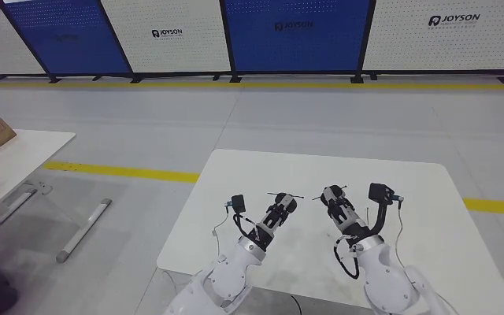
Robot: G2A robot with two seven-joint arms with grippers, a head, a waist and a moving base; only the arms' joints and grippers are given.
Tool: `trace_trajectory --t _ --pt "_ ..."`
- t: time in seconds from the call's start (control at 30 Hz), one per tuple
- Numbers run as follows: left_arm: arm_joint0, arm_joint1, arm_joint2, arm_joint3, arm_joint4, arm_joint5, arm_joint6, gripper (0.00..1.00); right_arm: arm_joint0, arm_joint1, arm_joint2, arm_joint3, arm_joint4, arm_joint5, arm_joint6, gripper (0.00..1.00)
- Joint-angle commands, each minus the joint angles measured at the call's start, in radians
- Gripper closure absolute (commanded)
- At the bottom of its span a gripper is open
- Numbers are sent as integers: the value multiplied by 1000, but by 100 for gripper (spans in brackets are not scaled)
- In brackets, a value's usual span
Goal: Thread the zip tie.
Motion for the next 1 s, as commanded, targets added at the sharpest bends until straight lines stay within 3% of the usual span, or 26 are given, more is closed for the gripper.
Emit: trace_trajectory --t 0.0,0.17,0.5,0.97 --pt "0 0 0 0 0 0 0 100 10 -4 -5 3 20 -15 14 100" --pt "0 0 0 0 0 0 0 100 41 -15 -19 31 4 8 15 100" --pt "0 0 0 0 0 0 0 100 36 -16 -17 35 5 5 4 100" --pt "0 0 0 0 0 0 0 100 61 -46 -50 82 -13 -4 -38 100"
